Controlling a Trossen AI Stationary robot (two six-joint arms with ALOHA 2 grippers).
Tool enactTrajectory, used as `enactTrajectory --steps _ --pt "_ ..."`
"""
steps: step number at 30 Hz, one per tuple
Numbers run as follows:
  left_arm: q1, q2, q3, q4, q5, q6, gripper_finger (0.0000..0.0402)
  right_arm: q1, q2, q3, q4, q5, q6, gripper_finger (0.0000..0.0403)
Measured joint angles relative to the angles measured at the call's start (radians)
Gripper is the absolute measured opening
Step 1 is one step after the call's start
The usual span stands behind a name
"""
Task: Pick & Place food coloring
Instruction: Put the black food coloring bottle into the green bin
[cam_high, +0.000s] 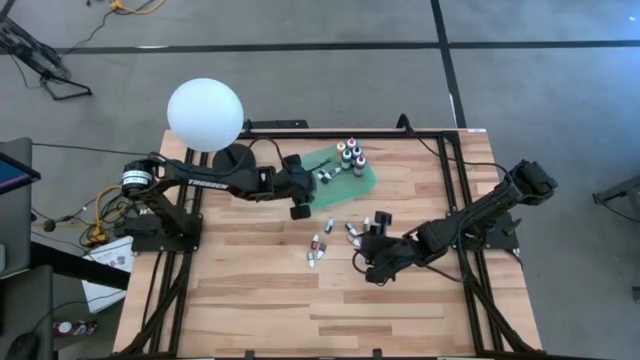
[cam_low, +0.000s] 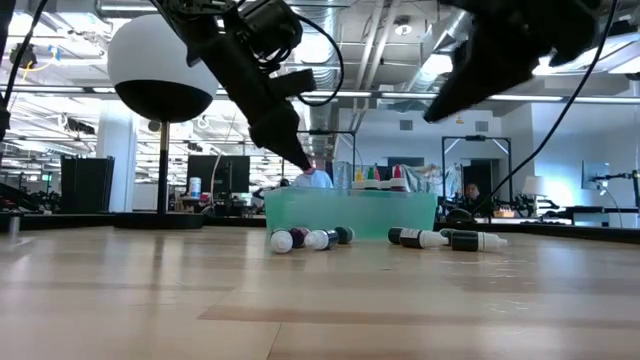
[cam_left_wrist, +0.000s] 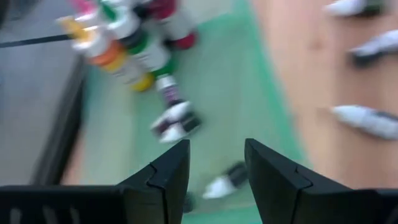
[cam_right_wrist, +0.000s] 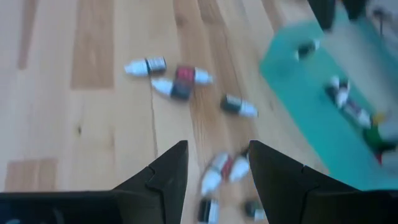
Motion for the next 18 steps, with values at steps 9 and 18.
enactTrajectory --steps 9,18 --pt "-0.014 0.000 0.000 0.005 0.157 -0.007 0.0148 0.025 0.006 0.000 -0.071 -0.053 0.124 0.0161" --pt "-0.097 0.000 -0.018 -0.038 0.153 -0.036 0.0148 0.099 0.006 -0.008 -0.092 -0.054 0.256 0.0161"
